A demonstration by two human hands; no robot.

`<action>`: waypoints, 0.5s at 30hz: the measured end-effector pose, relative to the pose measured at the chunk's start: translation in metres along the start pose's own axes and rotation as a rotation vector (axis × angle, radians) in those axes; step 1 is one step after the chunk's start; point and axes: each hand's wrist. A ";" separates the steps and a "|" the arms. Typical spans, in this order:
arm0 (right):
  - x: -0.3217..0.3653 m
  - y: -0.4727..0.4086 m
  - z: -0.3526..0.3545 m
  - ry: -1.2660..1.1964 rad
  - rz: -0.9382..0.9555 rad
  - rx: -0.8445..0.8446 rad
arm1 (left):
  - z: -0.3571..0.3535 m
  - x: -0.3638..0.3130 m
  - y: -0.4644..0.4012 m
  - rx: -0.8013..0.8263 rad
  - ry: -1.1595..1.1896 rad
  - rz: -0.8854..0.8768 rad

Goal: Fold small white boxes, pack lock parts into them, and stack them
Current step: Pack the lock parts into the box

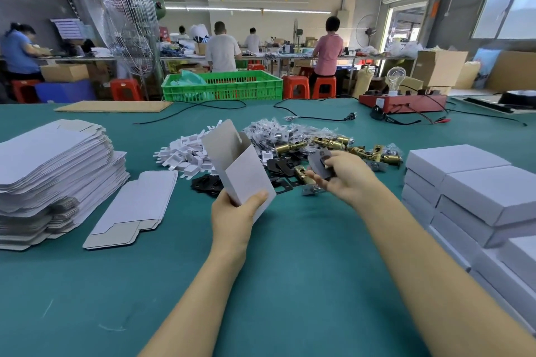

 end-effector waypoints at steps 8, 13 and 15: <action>0.012 0.025 0.042 -0.565 -0.155 0.240 | -0.007 -0.001 0.012 0.446 -0.106 0.051; 0.033 0.040 0.047 -0.255 0.036 0.233 | -0.007 0.003 0.013 0.534 -0.245 -0.003; 0.042 0.046 0.047 0.059 0.132 0.193 | -0.006 0.004 0.013 0.548 -0.278 -0.008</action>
Point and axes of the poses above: each hand's wrist, its own y-axis away from the middle knuckle, its own z-axis out of the back of the hand, x = y × z, and after that the axes turned 15 degrees about y, right-handed
